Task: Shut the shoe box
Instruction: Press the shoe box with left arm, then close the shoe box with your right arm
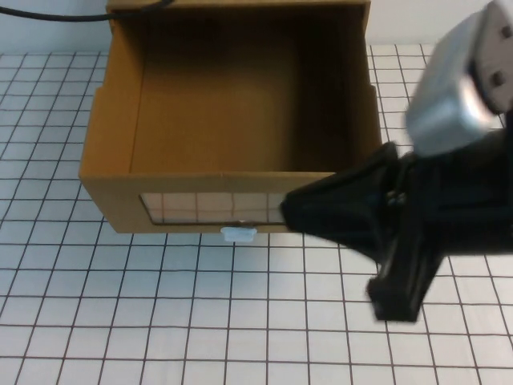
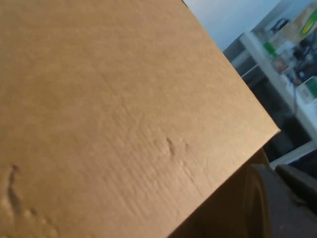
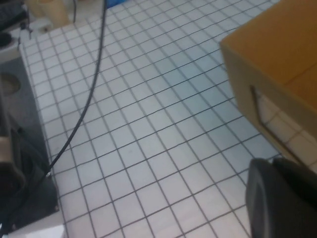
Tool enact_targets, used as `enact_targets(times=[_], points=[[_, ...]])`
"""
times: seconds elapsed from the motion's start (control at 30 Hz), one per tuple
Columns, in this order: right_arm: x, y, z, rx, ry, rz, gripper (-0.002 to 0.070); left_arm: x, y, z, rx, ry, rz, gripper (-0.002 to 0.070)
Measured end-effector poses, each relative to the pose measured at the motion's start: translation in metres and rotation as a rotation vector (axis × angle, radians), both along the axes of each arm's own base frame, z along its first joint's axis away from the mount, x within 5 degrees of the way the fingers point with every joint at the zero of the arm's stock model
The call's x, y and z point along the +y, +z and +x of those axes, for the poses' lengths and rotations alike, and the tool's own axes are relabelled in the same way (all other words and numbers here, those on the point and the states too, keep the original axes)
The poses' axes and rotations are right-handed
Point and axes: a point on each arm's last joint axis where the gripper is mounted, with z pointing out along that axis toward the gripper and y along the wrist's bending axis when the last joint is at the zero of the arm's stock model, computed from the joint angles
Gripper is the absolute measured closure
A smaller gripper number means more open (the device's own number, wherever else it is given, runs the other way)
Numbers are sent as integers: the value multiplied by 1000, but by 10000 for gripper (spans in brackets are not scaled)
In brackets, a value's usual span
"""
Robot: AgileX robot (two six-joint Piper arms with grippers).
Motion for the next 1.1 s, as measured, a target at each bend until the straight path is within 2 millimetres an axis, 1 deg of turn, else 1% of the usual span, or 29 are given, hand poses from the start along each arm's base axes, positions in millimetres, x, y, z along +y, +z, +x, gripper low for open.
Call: enact_targets(times=[0.1, 0.17, 0.23, 0.33, 0.43, 0.53, 0.73, 1.0, 1.1], points=[[29, -7, -9, -39, 81, -61, 689, 15, -8, 11, 55, 14, -79, 680], [48, -12, -14, -70, 113, -127, 689, 19, -12, 15, 78, 17, -102, 680], [66, -17, -15, -110, 124, -218, 689, 18, -14, 16, 102, 16, -112, 680], [89, -20, -14, -182, 112, -341, 689, 17, -16, 18, 136, 26, -138, 680], [107, -19, -8, -215, 79, -397, 689, 17, -16, 20, 155, 55, -151, 680], [115, -14, -1, -227, 42, -397, 689, 19, -19, 21, 175, 89, -135, 680], [119, -19, 6, -270, 21, -438, 689, 27, -30, 24, 211, 173, -9, 680], [122, -19, 7, -284, 18, -434, 689, 28, -29, 25, 202, 190, 5, 680], [122, -21, 10, -319, 14, -459, 689, 28, -34, 29, 215, 187, 2, 680]])
